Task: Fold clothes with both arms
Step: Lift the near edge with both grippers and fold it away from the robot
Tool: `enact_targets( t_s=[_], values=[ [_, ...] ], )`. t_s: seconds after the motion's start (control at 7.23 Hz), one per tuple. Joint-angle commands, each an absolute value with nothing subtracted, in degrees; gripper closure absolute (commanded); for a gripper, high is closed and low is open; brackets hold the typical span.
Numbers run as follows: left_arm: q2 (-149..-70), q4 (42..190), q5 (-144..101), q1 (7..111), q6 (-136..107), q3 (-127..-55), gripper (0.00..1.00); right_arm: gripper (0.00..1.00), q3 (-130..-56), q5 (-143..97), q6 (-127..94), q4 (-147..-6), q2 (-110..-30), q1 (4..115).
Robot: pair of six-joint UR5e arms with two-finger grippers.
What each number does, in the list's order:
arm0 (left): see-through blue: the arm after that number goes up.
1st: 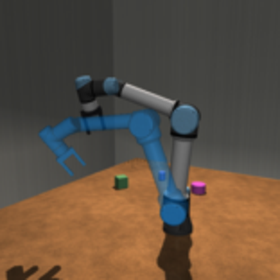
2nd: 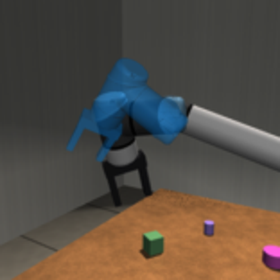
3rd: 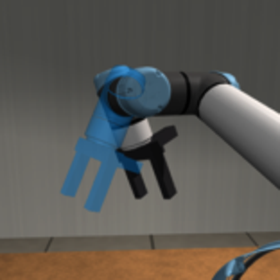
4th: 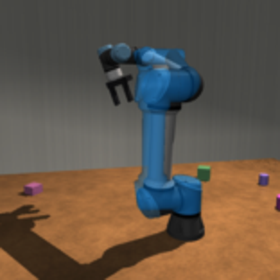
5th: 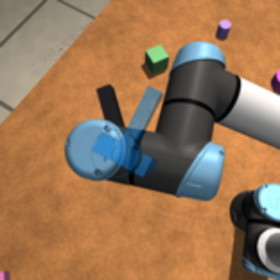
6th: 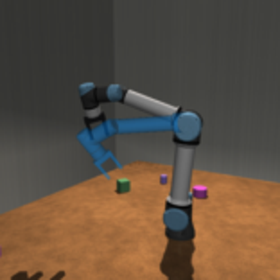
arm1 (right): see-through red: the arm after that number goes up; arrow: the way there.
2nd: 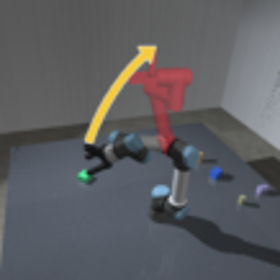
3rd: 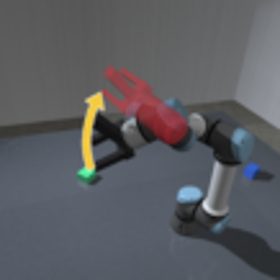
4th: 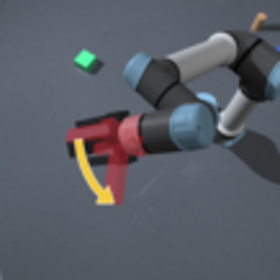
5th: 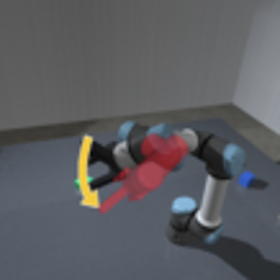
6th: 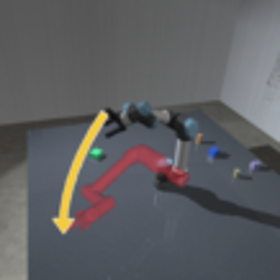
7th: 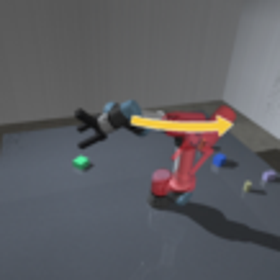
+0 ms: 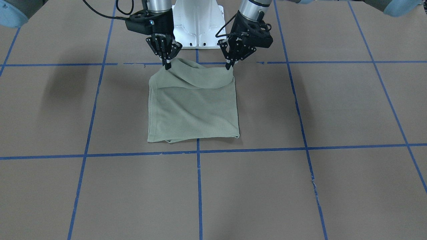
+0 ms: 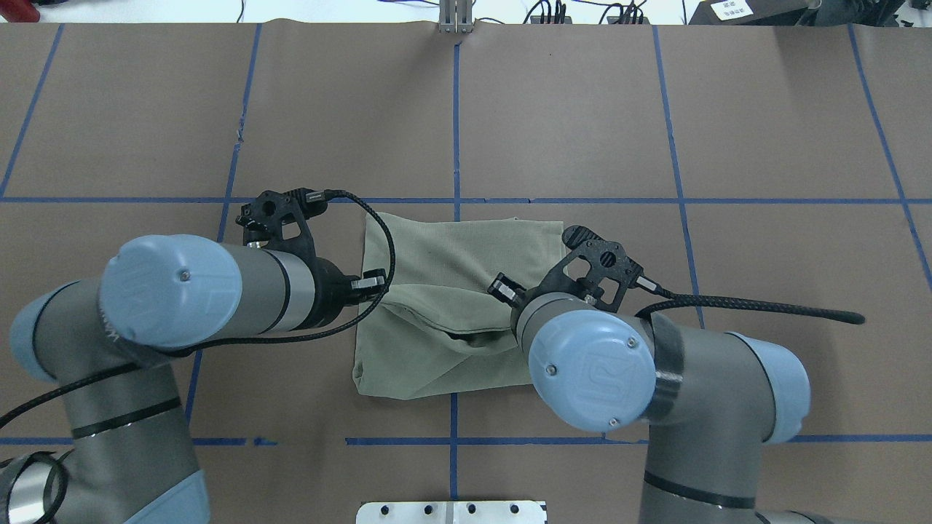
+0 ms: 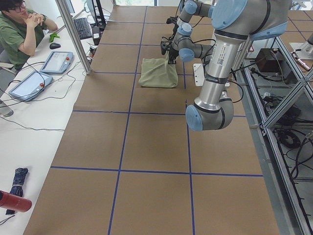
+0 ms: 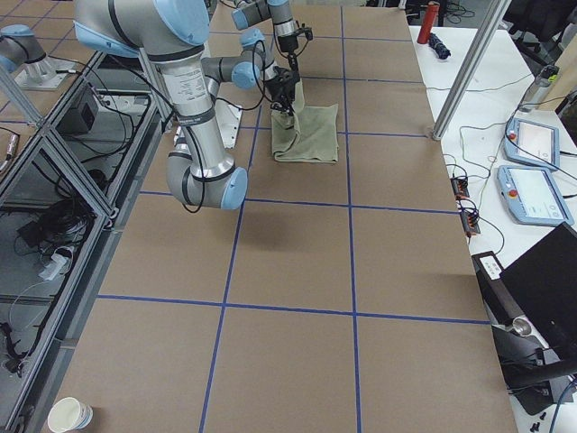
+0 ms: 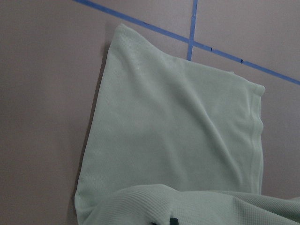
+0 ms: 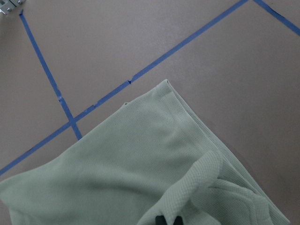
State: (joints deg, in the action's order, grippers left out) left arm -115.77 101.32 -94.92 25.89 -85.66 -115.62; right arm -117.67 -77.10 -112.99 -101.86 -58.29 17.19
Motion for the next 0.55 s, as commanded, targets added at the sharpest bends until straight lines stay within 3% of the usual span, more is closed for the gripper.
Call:
enact_targets(
  t_s=[0.0,0.41],
  values=[
    [-118.1,108.5,-94.9,29.5,-82.7,-105.3,1.0,1.0,-109.6,-78.2,-110.8,-97.6,-57.2,20.7],
    [-121.6,109.0,-94.9,33.2,-78.8,-98.8,1.0,1.0,-103.2,-79.5,-109.8,-96.9,-53.8,22.8]
  ],
)
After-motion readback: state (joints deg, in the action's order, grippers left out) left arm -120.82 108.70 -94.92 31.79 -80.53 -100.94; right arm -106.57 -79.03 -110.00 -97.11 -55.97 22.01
